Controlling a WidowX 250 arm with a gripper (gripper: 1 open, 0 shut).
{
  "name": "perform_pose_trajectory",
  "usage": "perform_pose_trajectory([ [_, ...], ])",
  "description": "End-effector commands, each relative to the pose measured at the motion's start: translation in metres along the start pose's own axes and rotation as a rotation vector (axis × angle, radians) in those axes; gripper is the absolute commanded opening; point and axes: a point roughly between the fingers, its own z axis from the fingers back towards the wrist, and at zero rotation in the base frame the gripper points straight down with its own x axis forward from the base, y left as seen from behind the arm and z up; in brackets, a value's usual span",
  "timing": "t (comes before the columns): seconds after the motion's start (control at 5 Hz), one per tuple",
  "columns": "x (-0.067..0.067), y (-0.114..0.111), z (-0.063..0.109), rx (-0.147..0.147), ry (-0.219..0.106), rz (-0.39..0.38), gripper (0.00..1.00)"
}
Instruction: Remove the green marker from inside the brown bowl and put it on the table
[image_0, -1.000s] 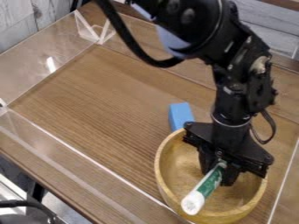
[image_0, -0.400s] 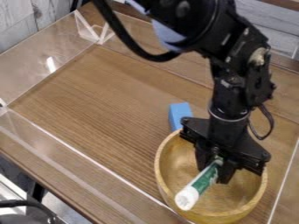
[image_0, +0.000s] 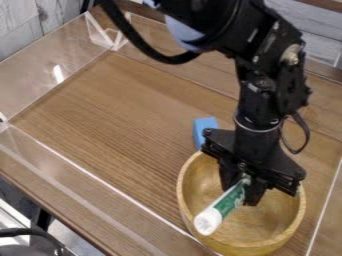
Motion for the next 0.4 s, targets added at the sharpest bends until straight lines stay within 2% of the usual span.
perform_pose_trajectory([
  [0.0, 0.0135, 0.0002, 0.0245, -0.025, -0.078, 0.003, 0.00],
  [0.2, 0.0125, 0.0057, 0.0329, -0.015, -0.076, -0.002, 0.00],
])
